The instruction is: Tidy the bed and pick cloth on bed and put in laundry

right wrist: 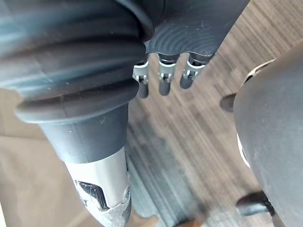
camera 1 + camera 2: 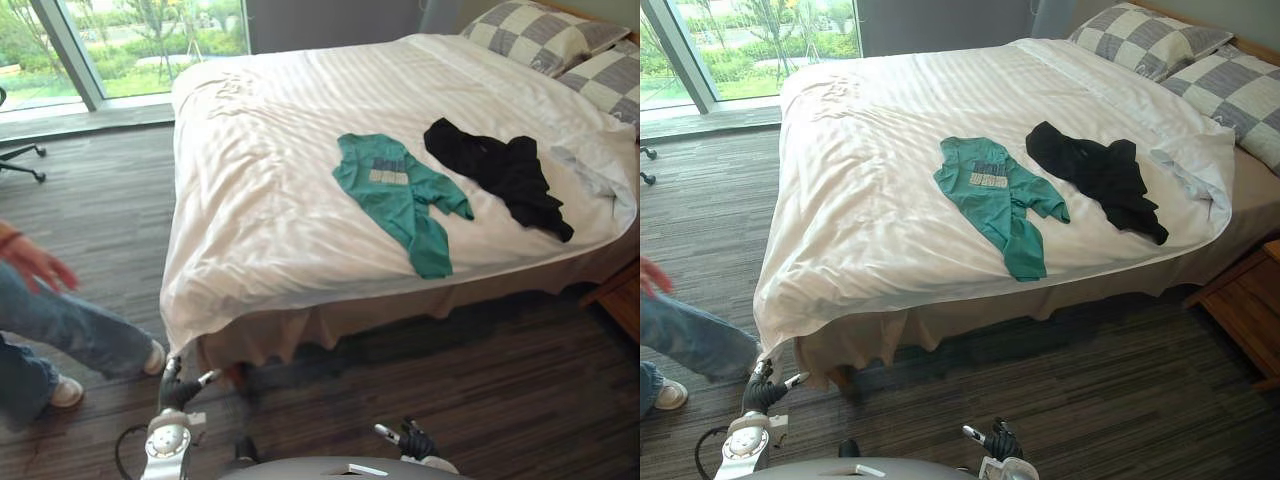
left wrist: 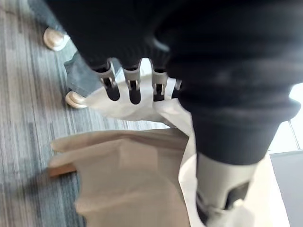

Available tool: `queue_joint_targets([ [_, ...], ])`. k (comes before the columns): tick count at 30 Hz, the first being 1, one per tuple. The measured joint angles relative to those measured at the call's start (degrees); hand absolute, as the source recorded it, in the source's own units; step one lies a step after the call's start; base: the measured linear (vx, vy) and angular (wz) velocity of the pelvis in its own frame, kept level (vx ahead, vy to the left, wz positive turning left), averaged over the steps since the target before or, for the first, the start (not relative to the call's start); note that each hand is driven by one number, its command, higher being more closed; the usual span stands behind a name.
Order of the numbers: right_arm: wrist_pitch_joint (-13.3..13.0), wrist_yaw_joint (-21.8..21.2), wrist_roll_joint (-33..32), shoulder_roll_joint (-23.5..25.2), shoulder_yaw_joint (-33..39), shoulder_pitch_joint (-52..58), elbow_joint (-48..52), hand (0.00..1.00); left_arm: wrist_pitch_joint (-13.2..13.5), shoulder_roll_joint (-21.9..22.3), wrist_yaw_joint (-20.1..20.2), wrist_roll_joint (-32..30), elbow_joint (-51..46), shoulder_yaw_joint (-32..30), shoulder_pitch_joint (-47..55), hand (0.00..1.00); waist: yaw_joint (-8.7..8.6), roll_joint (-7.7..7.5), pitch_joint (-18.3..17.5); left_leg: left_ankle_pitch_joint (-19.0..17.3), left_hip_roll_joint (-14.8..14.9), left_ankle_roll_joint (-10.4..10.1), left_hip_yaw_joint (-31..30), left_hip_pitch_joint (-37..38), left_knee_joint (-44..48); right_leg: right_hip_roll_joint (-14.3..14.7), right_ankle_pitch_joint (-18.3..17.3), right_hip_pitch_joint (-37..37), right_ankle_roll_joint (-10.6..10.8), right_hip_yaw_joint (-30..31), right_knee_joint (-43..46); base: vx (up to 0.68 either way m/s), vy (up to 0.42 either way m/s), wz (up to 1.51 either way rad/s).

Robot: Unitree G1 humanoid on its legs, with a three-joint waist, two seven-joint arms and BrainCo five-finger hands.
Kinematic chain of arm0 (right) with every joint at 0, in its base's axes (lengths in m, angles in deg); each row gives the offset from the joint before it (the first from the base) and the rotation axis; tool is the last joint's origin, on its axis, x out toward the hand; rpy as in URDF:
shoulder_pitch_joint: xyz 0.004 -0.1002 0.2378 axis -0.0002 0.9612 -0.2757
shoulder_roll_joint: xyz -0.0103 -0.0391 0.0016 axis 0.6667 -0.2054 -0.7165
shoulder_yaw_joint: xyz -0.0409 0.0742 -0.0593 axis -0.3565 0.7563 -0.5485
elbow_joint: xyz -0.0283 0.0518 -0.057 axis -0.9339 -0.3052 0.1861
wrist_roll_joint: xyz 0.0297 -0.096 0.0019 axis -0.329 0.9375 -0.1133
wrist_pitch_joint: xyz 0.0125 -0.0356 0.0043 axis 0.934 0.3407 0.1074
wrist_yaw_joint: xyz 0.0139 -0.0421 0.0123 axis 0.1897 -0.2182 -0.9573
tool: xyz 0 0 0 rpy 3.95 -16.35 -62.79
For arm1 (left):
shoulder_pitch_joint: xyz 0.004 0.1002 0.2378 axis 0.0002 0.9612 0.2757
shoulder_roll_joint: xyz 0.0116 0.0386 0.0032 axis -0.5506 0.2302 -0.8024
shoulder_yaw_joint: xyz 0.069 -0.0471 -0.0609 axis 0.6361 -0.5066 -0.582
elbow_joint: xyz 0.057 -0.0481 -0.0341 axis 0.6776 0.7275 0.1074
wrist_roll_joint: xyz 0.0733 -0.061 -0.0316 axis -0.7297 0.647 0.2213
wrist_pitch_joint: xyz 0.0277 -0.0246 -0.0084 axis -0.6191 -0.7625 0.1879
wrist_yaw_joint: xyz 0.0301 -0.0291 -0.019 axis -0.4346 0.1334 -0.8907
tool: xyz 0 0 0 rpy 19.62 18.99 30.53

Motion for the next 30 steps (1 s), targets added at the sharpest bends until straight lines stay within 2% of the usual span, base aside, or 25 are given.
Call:
queue_joint_targets([
  [6, -0.45, 0.16, -0.09, 0.52, -0.23, -0.59, -1.06, 0.00, 0.95, -0.98, -0.47, 0.14, 5.09, 3.25, -0.08, 0.00, -0.45, -0.96, 0.23, -0.73, -0.73, -0.32, -0.98, 2.25, -0.02, -0.39, -1.06, 2.99, -0.06, -0.48, -0.04, 0.09, -0.011, 0.08],
  [10, -1.26, 0.33, -0.53, 0.50, -0.83, -1.99, -3.54, 0.00, 1.15, -1.70, -1.76, -1.04, 7.26, 5.21, -0.13, 0.00, -1.27, -0.99, 0.39, -0.73, -0.82, -0.33, -0.99, 3.30, -0.02, -0.39, -1.37, 4.05, -0.40, -0.44, -0.13, 0.02, -0.009, -0.01],
  [13, -1.37, 0.67, -0.46, 0.37, -1.24, -3.10, -5.19, 0.00, 1.28, -3.28, -3.66, -4.72, 9.58, 7.50, -0.89, 0.00, -1.75, -0.99, 0.66, -0.73, -0.80, -0.33, -1.11, 3.83, -0.03, -0.38, -1.58, 4.59, -0.43, -0.51, 0.04, -0.01, -0.004, 0.01],
  [16, -1.48, 0.76, -0.27, 0.26, -1.26, -3.79, -6.90, 0.00, 1.22, -5.29, -5.32, -11.44, 12.89, 10.00, -2.50, 0.00, -1.80, -1.16, 1.05, -0.97, -0.78, -0.62, -1.11, 4.20, -0.05, -0.40, -1.60, 4.61, -0.39, -0.24, 0.37, -0.04, 0.003, -0.03],
  [18, -1.47, 1.22, 0.14, 0.34, -1.64, -4.23, -7.29, 0.00, 0.67, -6.73, -5.52, -15.85, 14.16, 11.07, -3.02, 0.00, -1.89, -1.20, 1.33, -1.30, -0.80, -0.63, -1.04, 4.74, -0.06, -0.50, -1.75, 4.71, -0.17, 0.24, 0.72, -0.04, 0.007, -0.08],
  [23, -1.41, 1.93, 2.44, 0.01, -2.30, -5.55, -9.39, 0.00, -0.35, -9.23, -6.59, -19.33, 16.48, 11.65, -4.09, 0.00, -1.92, -1.73, 1.39, -1.73, -0.96, -0.43, -0.73, 4.80, -0.06, -0.75, -1.98, 4.17, 0.09, 1.16, 0.63, -0.04, 0.012, -0.08],
  [25, -1.26, 1.93, 4.56, -0.01, -2.32, -6.85, -11.17, 0.00, -2.85, -9.37, -6.15, -20.76, 19.76, 11.55, -7.10, 0.00, -2.10, -2.01, 1.41, -2.02, -1.16, -0.36, -0.34, 4.82, -0.05, -0.89, -1.93, 4.01, 0.12, 1.62, 0.36, -0.01, 0.019, -0.10],
  [27, -1.23, 2.94, 4.84, 0.32, -2.31, -7.65, -11.61, 0.00, -3.93, -9.18, -6.74, -21.49, 20.64, 11.53, -7.62, 0.00, -2.53, -2.00, 1.27, -2.19, -1.26, -0.31, 0.18, 4.82, -0.05, -0.98, -1.91, 3.71, 0.15, 2.14, 0.31, 0.02, 0.015, -0.13],
  [30, -1.21, 3.12, 4.84, 0.43, -2.27, -7.86, -11.88, 0.00, -4.10, -8.21, -7.37, -21.79, 20.75, 10.91, -7.62, 0.00, -2.50, -2.48, 1.43, -2.51, -1.51, -0.31, 0.32, 4.81, -0.04, -1.11, -1.55, 3.86, 0.63, 2.29, -0.06, 0.06, 0.006, -0.04],
])
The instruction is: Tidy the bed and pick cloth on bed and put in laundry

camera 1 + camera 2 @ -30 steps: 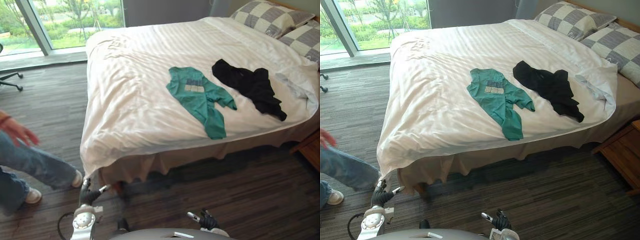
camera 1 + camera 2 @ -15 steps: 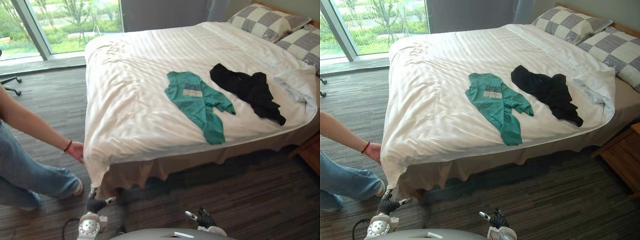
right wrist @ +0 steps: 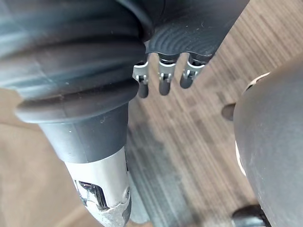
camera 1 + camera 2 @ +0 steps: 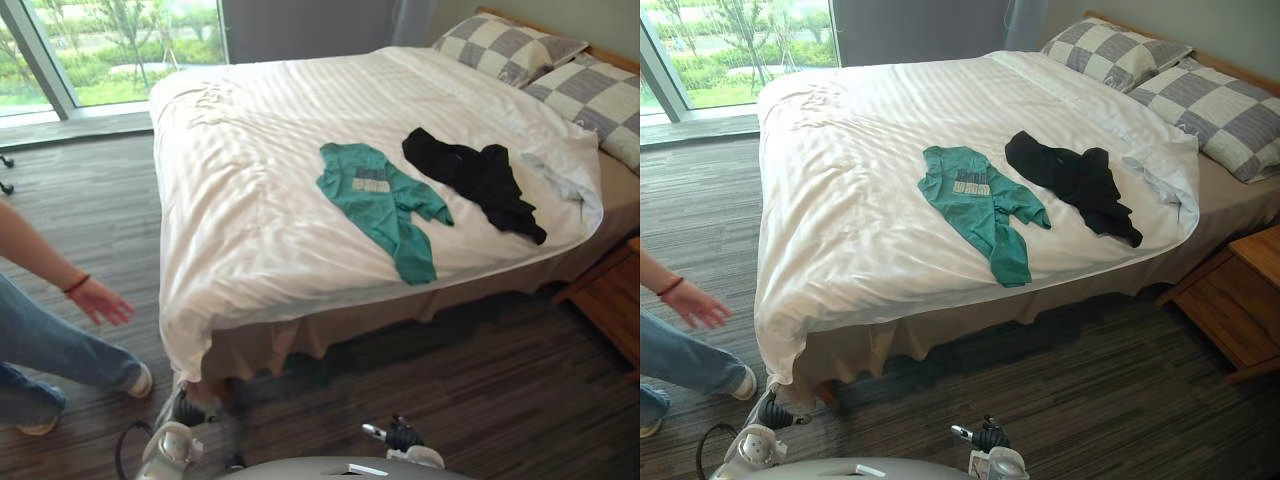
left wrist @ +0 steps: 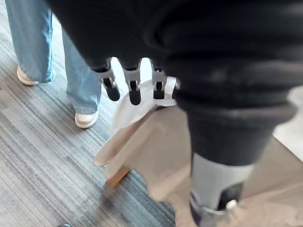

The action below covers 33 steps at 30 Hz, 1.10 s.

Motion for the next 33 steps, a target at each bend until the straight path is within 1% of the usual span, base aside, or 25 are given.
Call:
queue_joint_targets([
  [4, 0.00, 0.05, 1.64, 0.11, -0.03, -1.03, -1.72, 0.00, -0.11, 1.19, -0.52, 0.76, 0.49, -0.08, -0.02, 0.00, -0.08, -0.52, 0.49, -0.02, -0.48, -0.02, -0.41, 0.88, 0.01, -0.21, 0.21, 2.01, -0.49, -1.14, -1.24, 0.08, -0.011, 0.10],
  [5, 0.06, 0.05, 1.87, 0.12, -0.05, -1.39, -1.79, 0.00, -0.11, 1.39, -0.53, 1.36, 0.61, -0.09, -0.05, 0.00, -0.13, -0.25, 0.69, -0.03, -0.52, -0.04, -0.83, 1.05, 0.00, -0.20, -0.01, 2.53, -0.85, -1.52, -1.32, 0.05, -0.029, 0.12],
  [7, 0.11, 0.05, 1.99, 0.05, -0.02, -1.40, -1.84, 0.00, -0.11, 1.64, -0.60, 1.81, 0.60, -0.07, -0.09, 0.00, -0.29, -0.39, 0.66, -0.02, -0.49, -0.06, -1.37, 1.04, 0.00, -0.13, -0.21, 2.85, -1.16, -2.16, -1.30, 0.04, -0.033, 0.13],
  [9, 0.14, 0.06, 1.99, 0.04, 0.00, -1.49, -1.80, 0.00, -0.09, 2.46, -0.60, 2.24, 0.61, -0.07, -0.23, 0.00, -0.50, -0.22, 0.77, -0.02, -0.51, -0.07, -1.62, 1.08, -0.01, -0.13, -0.33, 3.14, -1.37, -2.77, -1.31, 0.01, -0.023, 0.11],
  [11, 0.23, 0.05, 1.96, 0.04, 0.02, -1.63, -1.82, 0.00, -0.01, 3.09, -0.58, 5.44, 0.61, -0.33, -0.59, 0.00, -0.51, -0.04, 0.95, -0.04, -0.55, -0.09, -1.93, 1.08, -0.02, -0.14, -0.44, 3.39, -1.53, -3.00, -1.31, 0.00, -0.019, 0.12],
  [12, 0.27, 0.07, 1.90, 0.04, 0.05, -1.68, -1.83, 0.00, 0.18, 3.52, -0.49, 9.37, 0.61, -0.91, -1.03, 0.00, -0.56, -0.07, 1.04, -0.06, -0.58, -0.12, -2.48, 1.05, -0.02, -0.14, -0.51, 3.62, -1.59, -3.48, -1.30, -0.01, -0.018, 0.19],
  [13, 0.29, 0.08, 1.86, 0.07, 0.08, -1.84, -1.87, 0.00, 0.32, 3.94, -0.43, 11.83, 0.61, -1.37, -1.41, 0.00, -0.67, -0.15, 1.16, -0.13, -0.59, -0.22, -3.03, 1.00, -0.02, -0.14, -0.64, 3.89, -1.59, -4.29, -1.26, -0.02, -0.025, 0.25],
  [14, 0.43, 0.04, 1.75, 0.08, 0.12, -2.15, -1.98, 0.00, 0.80, 4.38, -0.46, 16.29, 0.59, -2.05, -1.67, 0.00, -0.71, -0.29, 1.29, -0.18, -0.59, -0.28, -3.33, 0.96, -0.02, -0.14, -0.84, 3.99, -1.60, -4.46, -1.07, -0.02, -0.016, 0.18],
  [16, 0.98, 0.02, 1.39, 0.15, 0.23, -2.15, -1.98, 0.00, 1.09, 4.64, -0.48, 20.32, 0.58, -2.79, -1.94, 0.00, -0.67, -0.47, 1.41, -0.19, -0.61, -0.28, -3.46, 0.96, -0.02, -0.18, -0.98, 3.97, -1.50, -4.49, -0.86, -0.01, -0.009, 0.05],
  [18, 1.23, 0.01, 1.37, 0.25, 0.73, -2.17, -1.97, 0.00, 1.07, 4.57, -0.46, 19.58, 0.81, -2.48, -1.99, 0.00, -0.75, -0.50, 1.51, -0.19, -0.61, -0.28, -3.43, 0.96, -0.02, -0.19, -0.98, 3.93, -1.49, -4.43, -0.81, 0.00, 0.000, 0.00],
  [19, 1.25, 0.01, 1.46, 0.32, 0.99, -2.17, -1.97, 0.00, 1.08, 3.99, -0.39, 15.60, 1.58, 0.19, -2.01, 0.00, -0.77, -0.44, 1.55, -0.18, -0.58, -0.29, -3.15, 0.97, -0.02, -0.19, -0.98, 3.85, -1.48, -4.30, -0.74, 0.00, 0.000, 0.00],
  [20, 1.25, 0.00, 1.54, 0.32, 0.99, -2.18, -1.97, 0.00, 1.09, 3.45, -0.24, 13.08, 1.84, 1.42, -2.00, 0.00, -0.79, -0.43, 1.55, -0.18, -0.57, -0.29, -3.06, 0.98, -0.02, -0.18, -0.98, 3.81, -1.48, -4.23, -0.73, -0.01, -0.013, -0.05],
  [21, 1.24, -0.02, 1.70, 0.32, 1.01, -2.18, -1.95, 0.00, 1.08, 3.31, 0.84, 8.60, 1.89, 2.22, -2.04, 0.00, -0.79, -0.39, 1.58, -0.18, -0.54, -0.29, -2.90, 0.98, -0.02, -0.17, -0.97, 3.72, -1.47, -4.09, -0.73, -0.01, -0.010, -0.05],
  [23, 1.21, -0.08, 1.87, 0.31, 1.01, -2.24, -1.93, 0.00, 1.08, 3.06, 2.32, 7.80, 1.89, 2.11, -2.20, 0.00, -0.89, -0.34, 1.62, -0.22, -0.53, -0.33, -2.83, 0.98, -0.02, -0.18, -0.97, 3.69, -1.47, -4.04, -0.75, 0.00, -0.007, -0.02],
  [26, 1.23, -0.12, 1.90, 0.32, 1.04, -2.54, -1.93, 0.00, 1.06, 3.32, 1.90, 12.63, 1.87, -1.17, -2.20, 0.00, -0.90, -0.42, 1.92, -0.28, -0.54, -0.37, -2.88, 0.97, -0.02, -0.18, -0.97, 3.73, -1.46, -4.13, -0.84, 0.00, 0.000, 0.00],
  [27, 1.24, -0.12, 1.90, 0.32, 1.05, -2.62, -1.94, 0.00, 1.08, 3.40, 1.63, 15.15, 1.85, -1.83, -2.21, 0.00, -0.90, -0.43, 2.08, -0.29, -0.54, -0.37, -2.91, 0.94, -0.02, -0.18, -0.97, 3.73, -1.46, -4.19, -0.87, 0.00, 0.000, 0.00],
  [29, 1.24, -0.11, 1.89, 0.33, 1.12, -2.63, -1.93, 0.00, 1.01, 3.66, 1.62, 18.30, 1.87, -3.05, -2.21, 0.00, -0.89, -0.44, 2.25, -0.30, -0.55, -0.37, -2.97, 0.94, -0.02, -0.18, -0.97, 3.75, -1.46, -4.24, -0.91, 0.00, 0.000, 0.00],
  [32, 1.24, -0.11, 1.86, 0.38, 1.23, -2.66, -1.89, 0.00, -1.22, 4.99, 2.48, 22.03, 6.35, -5.26, -1.12, 0.00, -0.88, -0.47, 2.76, -0.29, -0.57, -0.37, -3.02, 0.94, -0.02, -0.18, -0.97, 3.93, -1.46, -4.35, -1.03, 0.00, -0.006, 0.04],
  [33, 1.25, -0.12, 1.79, 0.38, 1.46, -2.68, -1.88, 0.00, -1.36, 6.01, 2.61, 24.62, 6.53, -6.87, -1.11, 0.00, -0.75, -0.54, 3.07, -0.28, -0.55, -0.37, -3.16, 0.77, -0.01, -0.13, -0.97, 4.00, -1.46, -4.70, -1.05, 0.00, -0.015, 0.10],
])
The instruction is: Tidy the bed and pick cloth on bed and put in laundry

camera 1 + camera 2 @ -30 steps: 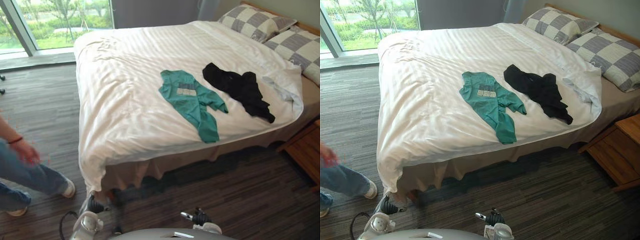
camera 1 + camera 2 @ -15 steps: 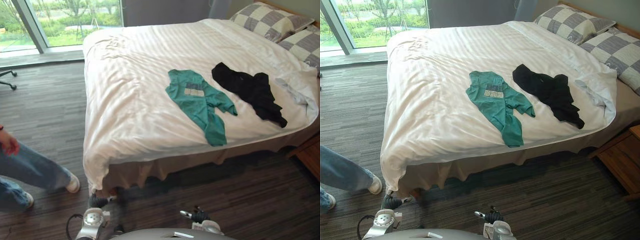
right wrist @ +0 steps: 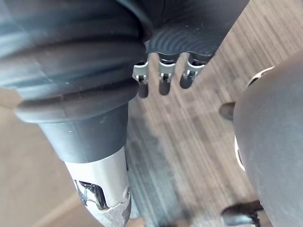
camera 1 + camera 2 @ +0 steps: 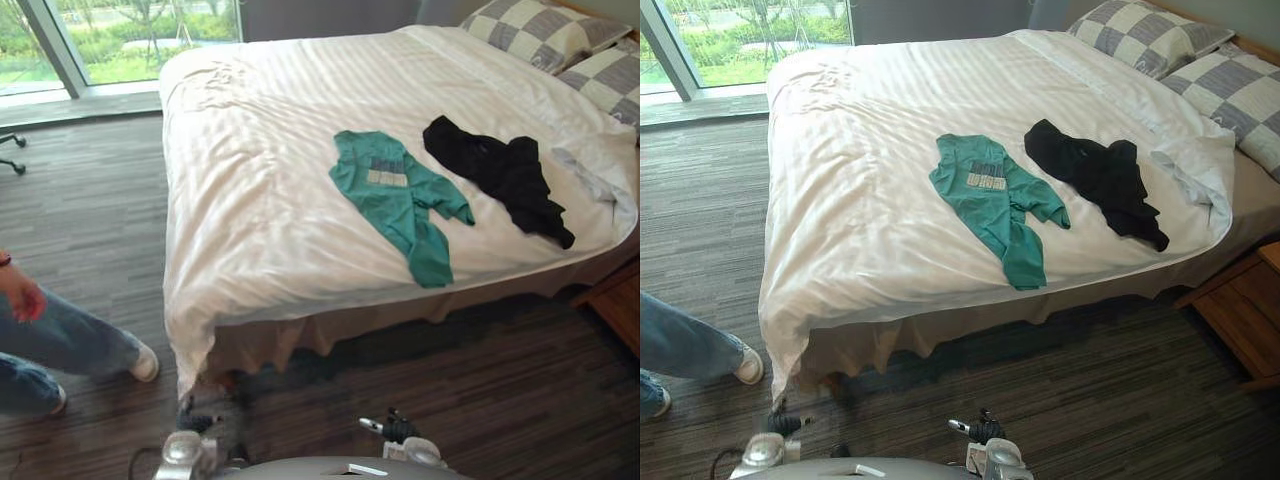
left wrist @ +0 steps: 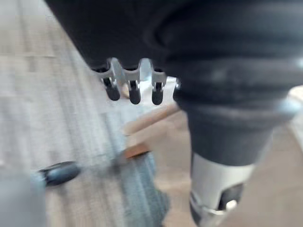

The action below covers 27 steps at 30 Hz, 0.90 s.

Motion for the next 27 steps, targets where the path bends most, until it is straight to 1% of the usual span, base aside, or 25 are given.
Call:
queue_joint_targets([
  [2, 0.14, 0.01, -0.01, -0.03, 0.39, -0.13, -0.12, 0.00, 0.07, 0.06, 0.03, 0.26, -0.12, 0.13, -0.02, 0.00, 0.42, -0.01, 0.11, 0.01, 0.03, 0.00, 0.01, 0.04, 0.00, 0.04, 0.00, 0.04, 0.00, 0.02, 0.00, -0.01, -0.007, 0.04],
  [6, 0.16, 0.01, -0.10, 0.09, 0.92, -0.09, -0.07, 0.00, 0.06, -0.02, 0.27, 0.85, 0.20, 0.09, 0.09, 0.00, 0.11, 0.11, 0.19, 0.01, 0.02, 0.01, 0.03, 0.30, 0.00, 0.01, 0.02, 0.18, 0.02, 0.13, 0.13, -0.01, -0.003, 0.00],
  [9, 0.23, 0.00, -0.31, 0.03, 0.91, -0.11, -0.07, 0.00, 0.06, -0.02, 0.77, 1.20, 0.17, -0.09, 0.08, 0.00, 0.24, 0.12, 0.20, 0.01, 0.02, 0.01, -0.03, 0.15, -0.01, -0.02, 0.05, -0.02, 0.09, 0.13, 0.22, -0.01, -0.004, 0.00],
  [24, 0.28, 0.03, -0.33, 0.03, 1.15, -0.18, -0.06, 0.00, 0.05, 0.18, 0.83, 3.06, 0.24, -0.88, 0.09, 0.00, 0.44, 0.11, 0.25, -0.03, -0.02, 0.02, 0.16, -0.03, -0.01, -0.02, 0.00, -0.20, 0.22, 0.27, 0.04, 0.00, 0.000, 0.00],
  [27, 0.28, 0.04, -0.33, 0.04, 1.27, -0.17, -0.09, 0.00, 0.05, 0.20, 0.83, 4.21, 0.37, -0.99, 0.13, 0.00, 0.44, 0.12, 0.26, -0.03, -0.01, 0.02, 0.17, 0.08, -0.01, -0.02, 0.01, -0.12, 0.21, 0.27, 0.08, 0.00, 0.000, 0.00],
])
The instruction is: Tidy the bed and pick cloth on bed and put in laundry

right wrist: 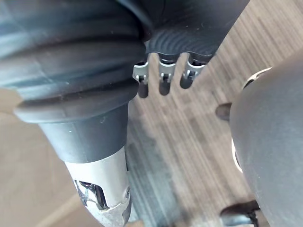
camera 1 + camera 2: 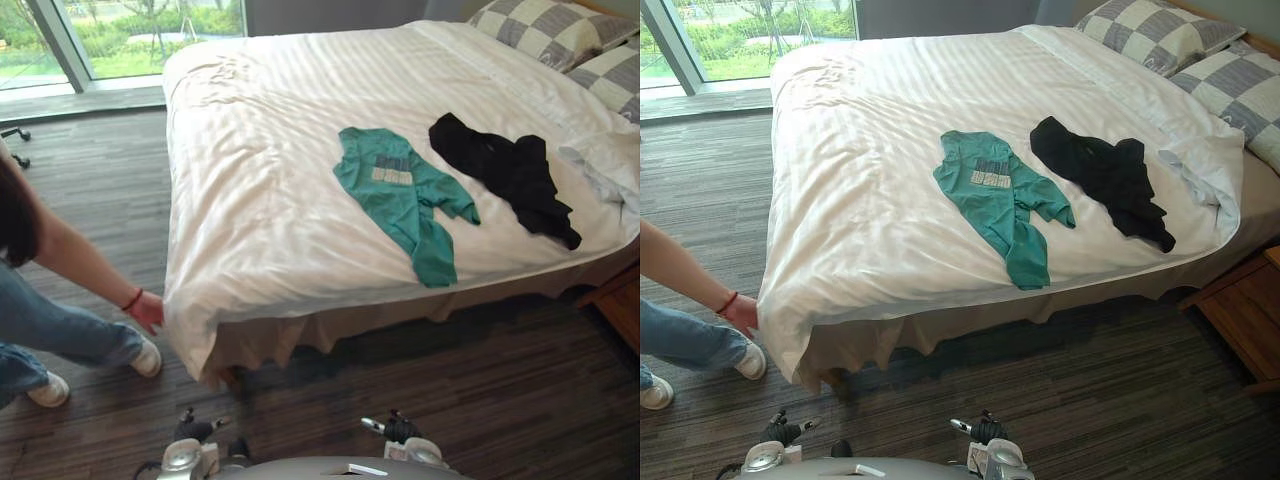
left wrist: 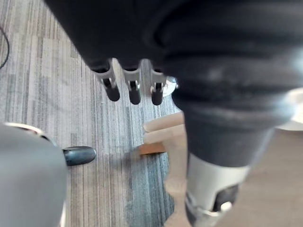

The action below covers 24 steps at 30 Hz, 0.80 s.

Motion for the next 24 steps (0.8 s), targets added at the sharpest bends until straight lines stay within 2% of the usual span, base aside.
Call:
queue_joint_targets([
  [13, 0.02, 0.07, -0.55, 0.15, 0.83, -0.01, -0.31, 0.00, 0.10, 0.66, -0.39, 7.83, 0.46, -2.48, 0.27, 0.00, 0.18, 0.01, 0.00, 0.00, 0.00, 0.00, -0.06, 0.04, 0.00, -0.01, 0.00, 0.06, 0.00, -0.05, -0.01, 0.00, 0.000, 0.00],
  [19, 0.02, 0.13, -0.62, 0.17, 1.88, 0.09, -0.35, 0.00, 1.16, 0.73, -1.73, 13.83, -0.10, -3.99, 1.24, 0.00, 0.13, 0.02, 0.00, 0.00, 0.00, 0.00, -0.01, 0.02, 0.00, -0.01, 0.01, 0.02, 0.00, -0.02, -0.03, 0.00, 0.000, 0.00],
  [24, -0.01, 1.39, -0.75, 0.17, 1.96, 0.27, -0.29, 0.00, 2.16, 1.79, -5.00, 15.09, -7.76, -2.98, 1.96, 0.00, 0.30, 0.04, 0.01, 0.00, 0.03, 0.01, -0.03, -0.04, 0.00, -0.01, 0.01, -0.04, 0.02, -0.02, -0.03, 0.00, 0.000, 0.00],
])
